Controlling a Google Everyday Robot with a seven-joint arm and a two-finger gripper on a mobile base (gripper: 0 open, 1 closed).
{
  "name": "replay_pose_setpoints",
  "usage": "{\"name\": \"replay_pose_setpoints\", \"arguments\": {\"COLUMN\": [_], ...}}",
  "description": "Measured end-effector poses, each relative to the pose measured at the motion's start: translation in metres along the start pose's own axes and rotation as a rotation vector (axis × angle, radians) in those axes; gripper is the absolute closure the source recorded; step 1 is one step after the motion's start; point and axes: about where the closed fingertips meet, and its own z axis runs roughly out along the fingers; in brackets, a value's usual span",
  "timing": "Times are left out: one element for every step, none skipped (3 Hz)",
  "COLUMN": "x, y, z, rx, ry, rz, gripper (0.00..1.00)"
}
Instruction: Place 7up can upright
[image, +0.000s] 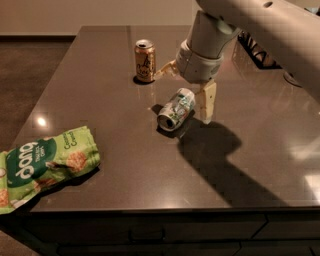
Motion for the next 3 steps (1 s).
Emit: {"name": "replay_pose_setpoints", "arguments": {"x": [-0.014, -0.023, -0.034], "y": [0.001, 0.006, 0.010], "z": [0.009, 0.017, 0.024], "rx": [-0.082, -0.140, -0.169], "ry": [-0.022, -0.035, -0.041], "rz": [-0.088, -0.114, -0.107], "gripper": [0.00, 0.00, 0.17]}}
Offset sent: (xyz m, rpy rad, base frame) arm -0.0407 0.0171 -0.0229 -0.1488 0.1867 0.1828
